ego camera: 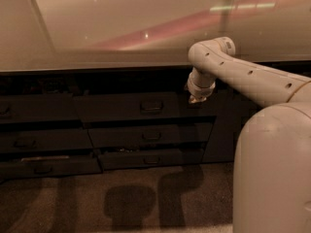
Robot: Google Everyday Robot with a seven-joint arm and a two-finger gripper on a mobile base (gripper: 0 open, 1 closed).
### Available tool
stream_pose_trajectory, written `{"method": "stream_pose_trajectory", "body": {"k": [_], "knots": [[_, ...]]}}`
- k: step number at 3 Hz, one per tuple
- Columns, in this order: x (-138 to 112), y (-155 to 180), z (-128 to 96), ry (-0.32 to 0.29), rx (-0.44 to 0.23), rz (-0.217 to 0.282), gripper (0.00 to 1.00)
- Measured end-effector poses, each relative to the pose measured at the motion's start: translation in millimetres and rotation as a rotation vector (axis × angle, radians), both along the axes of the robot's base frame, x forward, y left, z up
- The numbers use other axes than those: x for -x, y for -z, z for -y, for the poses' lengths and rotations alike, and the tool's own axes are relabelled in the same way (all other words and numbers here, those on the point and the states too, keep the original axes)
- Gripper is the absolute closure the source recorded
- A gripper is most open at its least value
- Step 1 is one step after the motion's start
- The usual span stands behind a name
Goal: Open top drawer
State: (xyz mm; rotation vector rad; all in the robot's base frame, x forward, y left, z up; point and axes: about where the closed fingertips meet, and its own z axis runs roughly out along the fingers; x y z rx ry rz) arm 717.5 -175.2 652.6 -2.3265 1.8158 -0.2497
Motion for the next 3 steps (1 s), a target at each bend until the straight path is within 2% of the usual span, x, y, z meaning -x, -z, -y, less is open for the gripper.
{"method": "stream_pose_trajectory", "body": {"k": [2, 3], "knots": [[-0.3, -10.9, -1.2, 0.000, 0.000, 0.000, 1.00], [8.7, -6.5, -1.6, -0.004, -0.002, 0.003, 1.00]]}}
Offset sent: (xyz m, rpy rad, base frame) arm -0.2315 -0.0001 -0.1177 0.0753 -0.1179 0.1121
